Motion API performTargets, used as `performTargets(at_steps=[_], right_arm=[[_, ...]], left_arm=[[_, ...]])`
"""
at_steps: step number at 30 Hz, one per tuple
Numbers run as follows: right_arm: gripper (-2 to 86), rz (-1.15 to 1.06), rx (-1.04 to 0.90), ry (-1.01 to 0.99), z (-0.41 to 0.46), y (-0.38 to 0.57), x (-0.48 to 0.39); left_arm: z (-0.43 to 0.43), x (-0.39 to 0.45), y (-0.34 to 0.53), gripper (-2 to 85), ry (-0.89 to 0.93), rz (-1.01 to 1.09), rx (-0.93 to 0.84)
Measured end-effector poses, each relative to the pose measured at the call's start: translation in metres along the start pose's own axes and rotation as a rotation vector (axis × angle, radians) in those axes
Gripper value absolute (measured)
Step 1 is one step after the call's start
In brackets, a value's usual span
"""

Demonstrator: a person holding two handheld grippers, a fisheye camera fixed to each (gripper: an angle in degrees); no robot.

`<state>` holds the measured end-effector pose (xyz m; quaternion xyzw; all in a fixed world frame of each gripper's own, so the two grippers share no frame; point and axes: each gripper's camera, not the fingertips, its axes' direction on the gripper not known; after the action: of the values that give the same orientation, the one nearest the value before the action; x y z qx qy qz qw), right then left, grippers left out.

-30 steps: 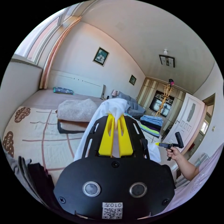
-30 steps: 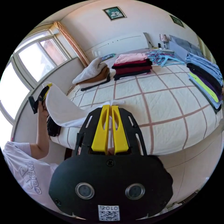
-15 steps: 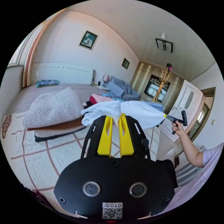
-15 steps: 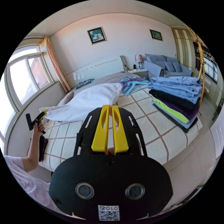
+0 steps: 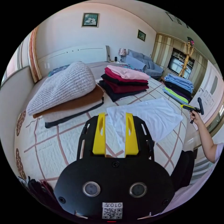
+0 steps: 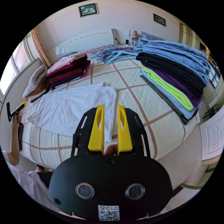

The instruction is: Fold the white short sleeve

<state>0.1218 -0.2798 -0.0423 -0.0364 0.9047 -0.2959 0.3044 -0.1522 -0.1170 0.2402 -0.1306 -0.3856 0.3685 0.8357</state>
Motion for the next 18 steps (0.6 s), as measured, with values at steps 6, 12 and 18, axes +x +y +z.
performTargets(at_steps=[6, 12, 18], right_arm=[[7.1, -0.028, -0.108, 0.012, 0.075, -0.061, 0.007], [4.1, -0.056, -0.159, 0.014, 0.103, -0.058, 0.008], [1.5, -0.074, 0.095, -0.109, 0.026, -0.016, 0.007]], left_arm=[[0.086, 0.011, -0.013, 14.3, -0.04, -0.031, -0.136], [0.103, 0.01, -0.005, 14.3, -0.035, -0.042, -0.141], [0.102, 0.015, -0.002, 13.3, -0.011, 0.038, -0.131]])
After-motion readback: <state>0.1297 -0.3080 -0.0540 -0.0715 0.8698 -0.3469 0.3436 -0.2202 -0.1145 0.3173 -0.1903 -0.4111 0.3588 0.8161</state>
